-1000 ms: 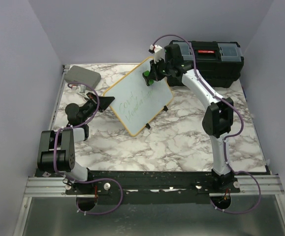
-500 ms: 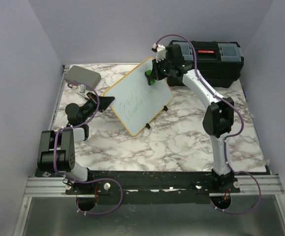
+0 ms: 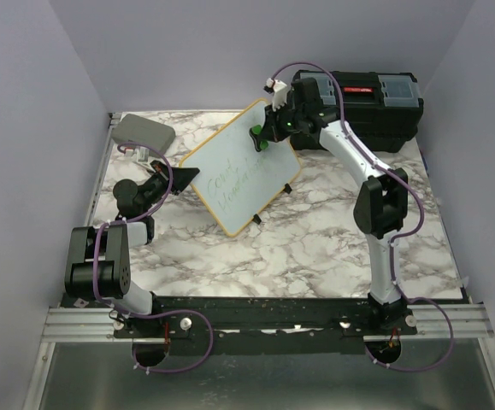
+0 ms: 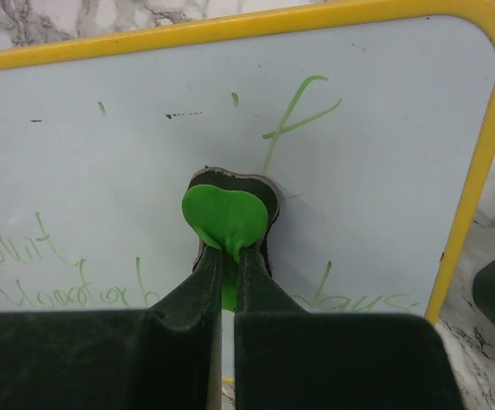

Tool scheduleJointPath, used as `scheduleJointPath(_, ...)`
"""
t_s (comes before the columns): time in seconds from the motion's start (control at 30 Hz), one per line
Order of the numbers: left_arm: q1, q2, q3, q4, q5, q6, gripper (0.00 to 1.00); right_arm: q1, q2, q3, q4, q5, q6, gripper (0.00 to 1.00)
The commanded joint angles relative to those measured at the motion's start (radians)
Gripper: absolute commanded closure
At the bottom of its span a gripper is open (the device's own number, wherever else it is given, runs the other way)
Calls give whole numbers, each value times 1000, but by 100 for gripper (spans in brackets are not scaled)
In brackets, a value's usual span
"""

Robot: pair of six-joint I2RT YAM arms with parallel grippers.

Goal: Erase the whiteboard
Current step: Erase the whiteboard at the whiteboard stand.

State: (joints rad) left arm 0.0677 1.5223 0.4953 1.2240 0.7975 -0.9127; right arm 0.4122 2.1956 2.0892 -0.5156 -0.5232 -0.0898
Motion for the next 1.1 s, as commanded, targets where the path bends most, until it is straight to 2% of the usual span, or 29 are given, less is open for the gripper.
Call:
scheduleJointPath(0.0,-20,-7,12,-19,79,51,100,10,3,-7,28,-4,30,99)
scheduleJointPath(0.23,-20,-10,10,-19,81,50,100,11,28,60,95,204,142,99)
scheduleJointPath(0.6,-20,-8,11,-20,84,50,100,7,73,110,81,306,168,99)
scheduleJointPath(0.73,-20,-9,12,-20,84,51,100,-1,76,115,71,274,160,99)
scheduleJointPath(0.9,-20,-8,13,-22,85,51,100,2,74,117,-1,39,51,99)
scheduleJointPath(1.07,-21,-9,11,-21,85,51,100,19,59,120,-14,-26,11,99)
